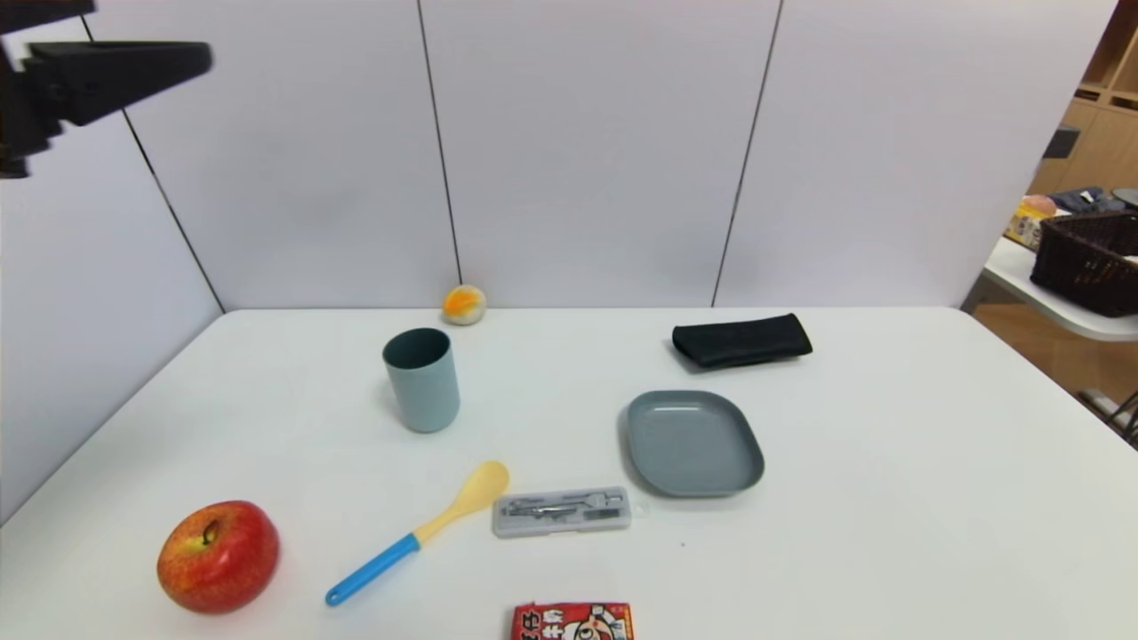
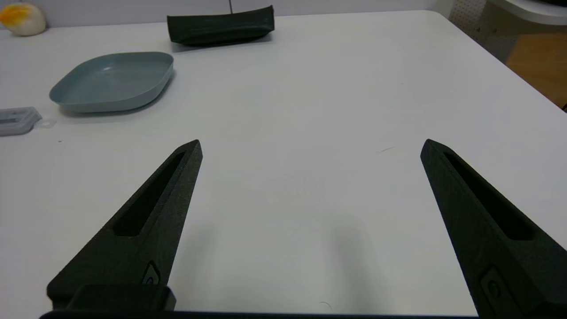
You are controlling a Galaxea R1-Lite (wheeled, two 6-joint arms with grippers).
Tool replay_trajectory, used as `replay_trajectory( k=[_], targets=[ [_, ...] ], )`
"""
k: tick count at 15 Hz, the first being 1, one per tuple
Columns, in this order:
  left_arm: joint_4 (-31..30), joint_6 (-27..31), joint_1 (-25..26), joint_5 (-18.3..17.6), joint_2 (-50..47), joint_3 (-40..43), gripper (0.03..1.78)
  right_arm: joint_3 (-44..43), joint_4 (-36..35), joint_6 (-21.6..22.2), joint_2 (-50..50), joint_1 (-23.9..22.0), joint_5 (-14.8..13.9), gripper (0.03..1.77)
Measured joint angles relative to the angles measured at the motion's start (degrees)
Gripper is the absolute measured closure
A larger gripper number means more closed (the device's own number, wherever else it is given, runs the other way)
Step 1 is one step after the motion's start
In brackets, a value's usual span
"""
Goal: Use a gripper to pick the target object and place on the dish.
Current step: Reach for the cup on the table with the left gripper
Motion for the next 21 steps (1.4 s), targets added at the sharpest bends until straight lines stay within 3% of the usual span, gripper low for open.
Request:
replay_trajectory(
  k=[4, 6, 12, 18, 21],
  targets=[
    [5.8, 1.5, -9.4, -0.3, 12.5, -6.8, 0.12, 0.0, 0.0, 0.0, 0.0, 0.0, 0.0, 0.09],
    [10.4, 1.6, -12.0, 1.5, 15.6, -7.7, 0.12, 0.0, 0.0, 0.0, 0.0, 0.0, 0.0, 0.09],
    [16.4, 4.6, -13.4, 7.7, 18.6, -8.0, 0.12, 0.0, 0.0, 0.0, 0.0, 0.0, 0.0, 0.09],
    [32.4, 7.2, -15.5, 13.5, 20.1, -10.5, 0.12, 0.0, 0.0, 0.0, 0.0, 0.0, 0.0, 0.09],
    [37.4, 7.3, -17.2, 15.6, 21.7, -13.3, 0.12, 0.0, 0.0, 0.0, 0.0, 0.0, 0.0, 0.09]
  ],
)
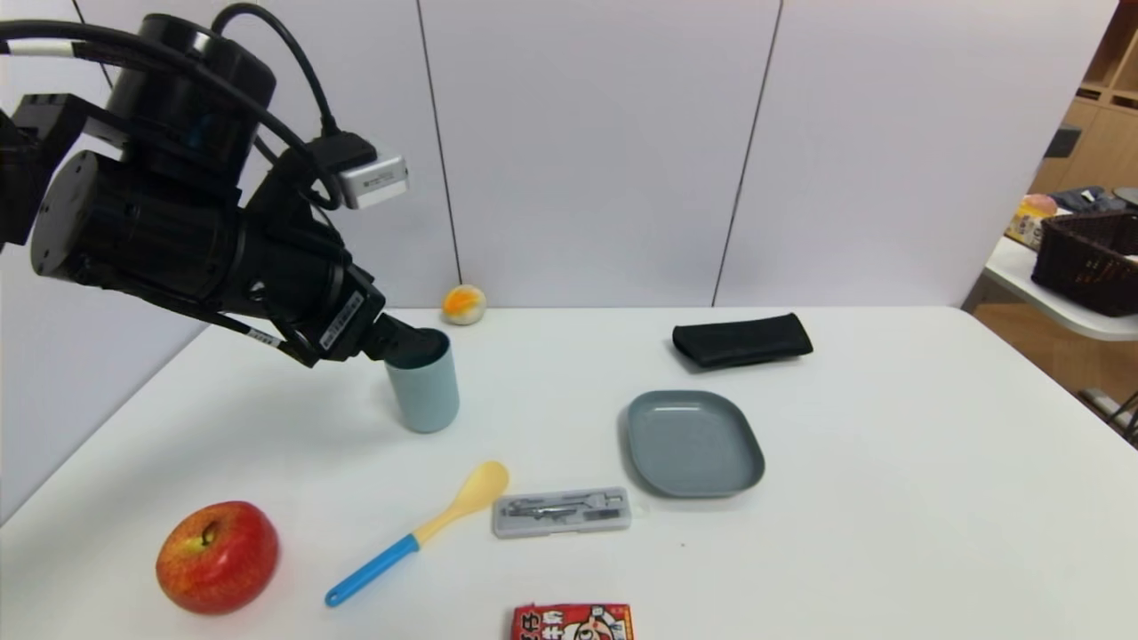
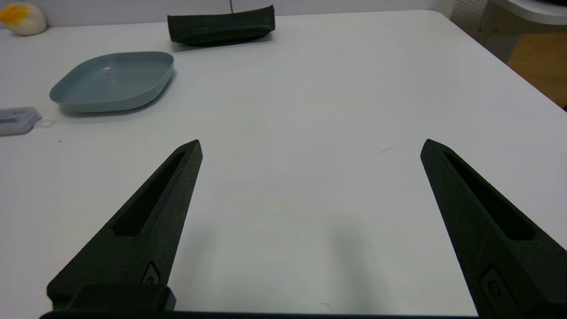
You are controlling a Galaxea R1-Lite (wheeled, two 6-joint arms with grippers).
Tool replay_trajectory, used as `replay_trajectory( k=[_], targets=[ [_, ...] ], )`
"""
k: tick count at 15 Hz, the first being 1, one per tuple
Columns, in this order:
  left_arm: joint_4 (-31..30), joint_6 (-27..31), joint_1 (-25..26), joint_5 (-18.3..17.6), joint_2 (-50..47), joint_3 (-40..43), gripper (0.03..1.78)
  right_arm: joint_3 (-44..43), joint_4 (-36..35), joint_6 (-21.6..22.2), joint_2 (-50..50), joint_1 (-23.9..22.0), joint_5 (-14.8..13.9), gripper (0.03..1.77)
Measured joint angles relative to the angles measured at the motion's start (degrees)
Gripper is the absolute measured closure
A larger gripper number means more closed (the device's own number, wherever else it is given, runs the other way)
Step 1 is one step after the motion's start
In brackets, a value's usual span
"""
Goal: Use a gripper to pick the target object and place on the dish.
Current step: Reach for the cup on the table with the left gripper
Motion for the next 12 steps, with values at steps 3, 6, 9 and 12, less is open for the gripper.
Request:
replay_trajectory(
  k=[3, 6, 9, 12],
  targets=[
    [1.6, -0.2, -0.5, 0.0, 1.2, -0.7, 0.12, 0.0, 0.0, 0.0, 0.0, 0.0, 0.0, 0.09],
    [1.1, -3.6, -0.4, 0.1, 0.5, 0.5, 0.12, 0.0, 0.0, 0.0, 0.0, 0.0, 0.0, 0.09],
    [-4.9, -8.9, 0.2, 0.2, -2.2, 7.9, 0.12, 0.0, 0.0, 0.0, 0.0, 0.0, 0.0, 0.09],
    [-18.1, -14.6, 0.7, 0.3, -5.8, 19.9, 0.12, 0.0, 0.0, 0.0, 0.0, 0.0, 0.0, 0.09]
  ],
)
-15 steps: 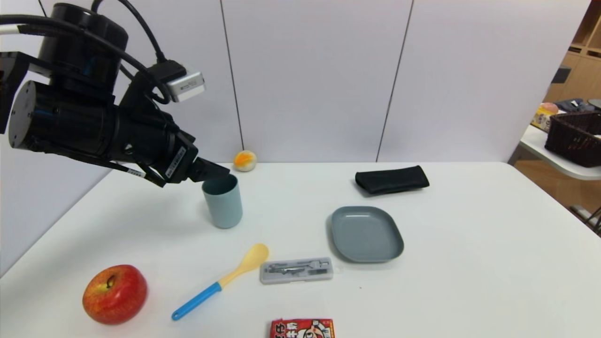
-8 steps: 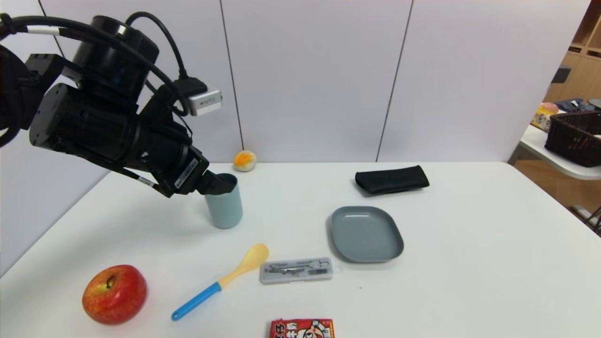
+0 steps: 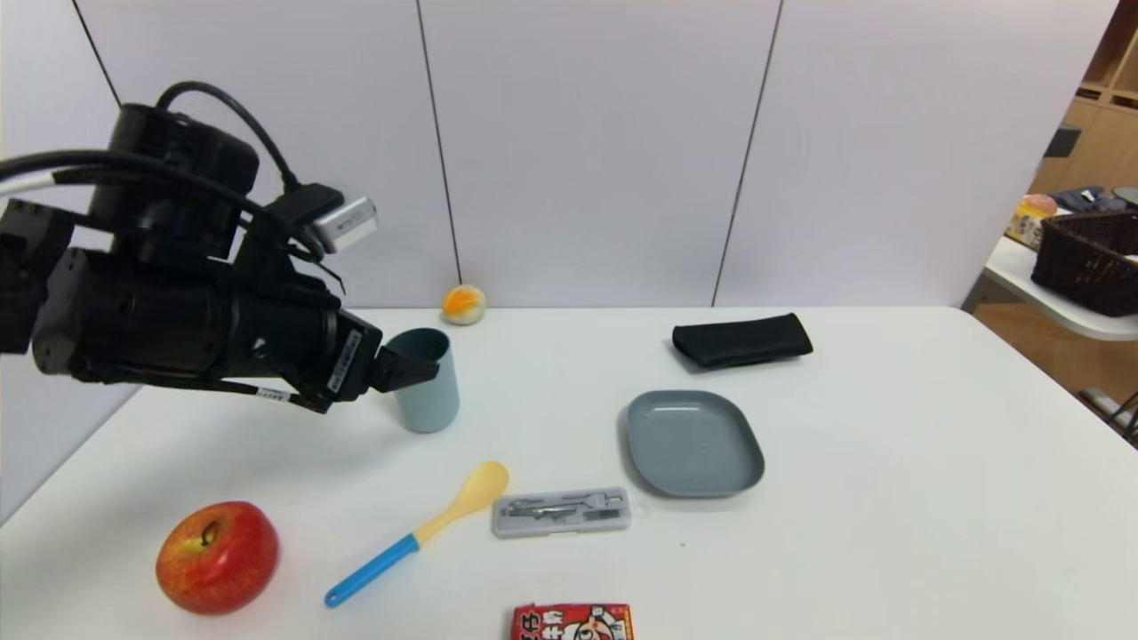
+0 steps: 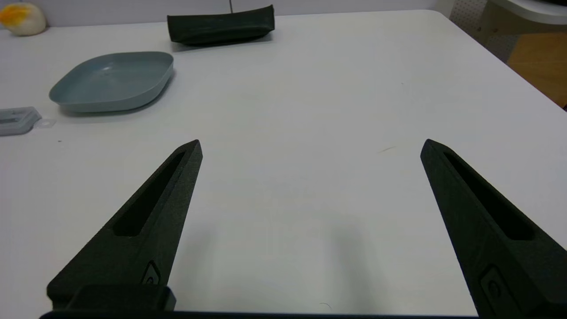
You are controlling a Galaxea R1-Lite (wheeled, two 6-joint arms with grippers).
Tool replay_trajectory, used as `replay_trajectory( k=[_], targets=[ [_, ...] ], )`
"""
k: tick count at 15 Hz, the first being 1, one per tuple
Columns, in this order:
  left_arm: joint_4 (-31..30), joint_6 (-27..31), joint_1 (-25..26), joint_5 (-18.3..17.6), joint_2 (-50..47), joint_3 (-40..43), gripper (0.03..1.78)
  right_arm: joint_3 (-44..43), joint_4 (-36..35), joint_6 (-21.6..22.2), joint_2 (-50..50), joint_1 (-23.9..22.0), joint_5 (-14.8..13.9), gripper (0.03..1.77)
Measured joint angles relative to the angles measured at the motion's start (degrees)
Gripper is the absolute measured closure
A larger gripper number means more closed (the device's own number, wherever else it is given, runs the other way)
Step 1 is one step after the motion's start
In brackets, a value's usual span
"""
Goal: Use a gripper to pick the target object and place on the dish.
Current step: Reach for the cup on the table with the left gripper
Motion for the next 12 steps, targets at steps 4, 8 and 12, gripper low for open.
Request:
replay_trajectory(
  k=[4, 8, 12],
  targets=[
    [-13.4, -4.5, 0.5, 0.1, -5.5, 13.8, 0.12, 0.0, 0.0, 0.0, 0.0, 0.0, 0.0, 0.09],
    [-22.8, -5.8, 1.5, 0.1, -9.7, 24.5, 0.12, 0.0, 0.0, 0.0, 0.0, 0.0, 0.0, 0.09],
    [-35.8, -6.6, 1.7, 0.2, -10.7, 32.1, 0.12, 0.0, 0.0, 0.0, 0.0, 0.0, 0.0, 0.09]
  ],
)
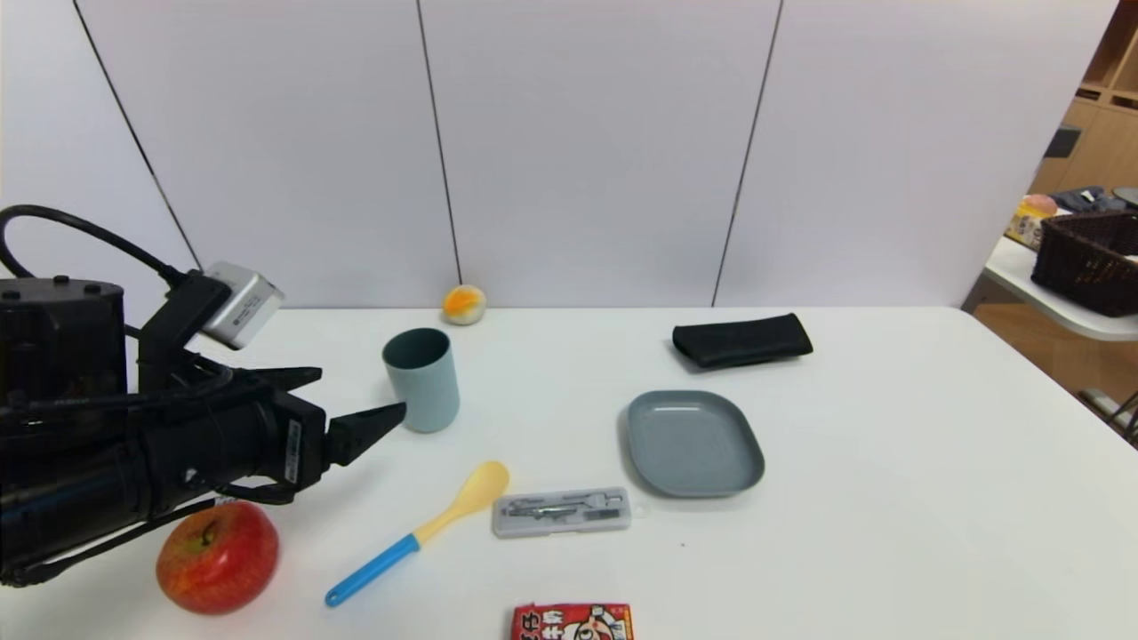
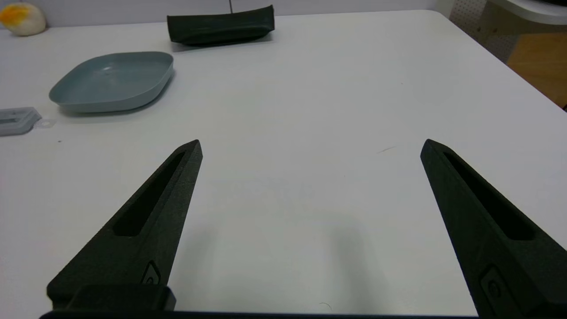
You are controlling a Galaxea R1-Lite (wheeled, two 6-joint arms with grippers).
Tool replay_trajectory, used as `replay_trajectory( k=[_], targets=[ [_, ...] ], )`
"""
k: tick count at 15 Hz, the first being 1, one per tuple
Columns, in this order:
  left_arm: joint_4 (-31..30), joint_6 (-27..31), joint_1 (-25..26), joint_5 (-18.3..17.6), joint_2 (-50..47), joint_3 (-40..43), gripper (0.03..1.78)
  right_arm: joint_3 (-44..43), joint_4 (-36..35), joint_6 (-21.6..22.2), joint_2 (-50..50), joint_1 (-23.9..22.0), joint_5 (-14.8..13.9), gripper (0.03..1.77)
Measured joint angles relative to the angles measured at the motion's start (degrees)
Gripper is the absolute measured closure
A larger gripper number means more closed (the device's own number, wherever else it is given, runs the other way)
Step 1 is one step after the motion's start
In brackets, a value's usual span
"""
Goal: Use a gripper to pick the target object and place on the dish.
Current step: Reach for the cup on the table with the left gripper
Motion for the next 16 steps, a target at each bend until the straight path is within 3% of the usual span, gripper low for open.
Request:
replay_trajectory(
  k=[6, 16],
  targets=[
    [-18.7, -0.1, 0.0, 1.2, 4.0, 7.8, 0.12, 0.0, 0.0, 0.0, 0.0, 0.0, 0.0, 0.09],
    [-35.7, -1.3, 0.0, 1.7, 12.9, 14.2, 0.12, 0.0, 0.0, 0.0, 0.0, 0.0, 0.0, 0.09]
  ],
)
